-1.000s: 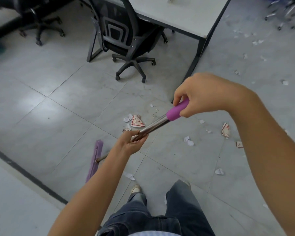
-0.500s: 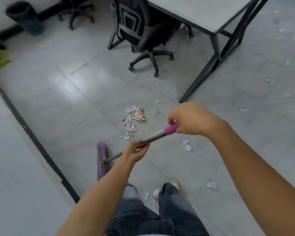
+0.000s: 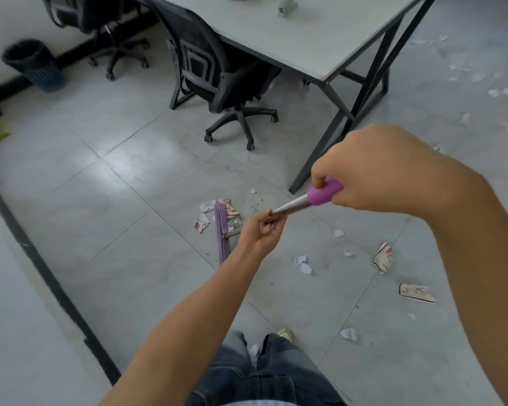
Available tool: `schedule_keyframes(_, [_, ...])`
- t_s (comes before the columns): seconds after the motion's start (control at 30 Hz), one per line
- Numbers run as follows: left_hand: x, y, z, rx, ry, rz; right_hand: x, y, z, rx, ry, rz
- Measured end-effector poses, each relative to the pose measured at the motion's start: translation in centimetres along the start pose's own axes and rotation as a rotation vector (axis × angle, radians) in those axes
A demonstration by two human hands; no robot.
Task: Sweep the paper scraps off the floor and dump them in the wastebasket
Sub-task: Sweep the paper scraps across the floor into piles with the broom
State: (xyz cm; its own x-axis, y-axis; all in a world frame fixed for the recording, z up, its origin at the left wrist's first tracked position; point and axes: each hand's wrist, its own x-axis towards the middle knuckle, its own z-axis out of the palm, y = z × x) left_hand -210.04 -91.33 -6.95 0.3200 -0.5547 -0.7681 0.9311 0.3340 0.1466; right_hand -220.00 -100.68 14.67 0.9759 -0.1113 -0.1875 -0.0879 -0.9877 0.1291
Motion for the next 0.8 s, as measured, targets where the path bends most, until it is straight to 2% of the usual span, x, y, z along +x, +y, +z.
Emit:
schedule_keyframes(0.2, [1.2,2.5,1.6,0.184,-0.003,-0.046,0.1,2.4,0.3,0.147,0.016,0.131])
schedule_keyframes(0.4, [4.9,8.3,0.2,0.307,0.135,-0.057,5.0,0.9,5.7,0.292,-0.021,0.239])
schedule_keyframes(0.53, [8.6,13.3,-1.0,0.478,0.256,-0.076,10.2,-1.7,9.7,0.393,-0.097,0.333])
schedule_keyframes(0.67, [12.6,16.2,-1.7,0.661,0.391,-0.172,13.6,-3.9,12.6,0.469,-0.190,0.431])
schedule_keyframes(0.8, [14.7,13.7,-0.7,0.754,0.377,-0.315,12.2,-1.9,13.2,0.474,-0.298,0.550])
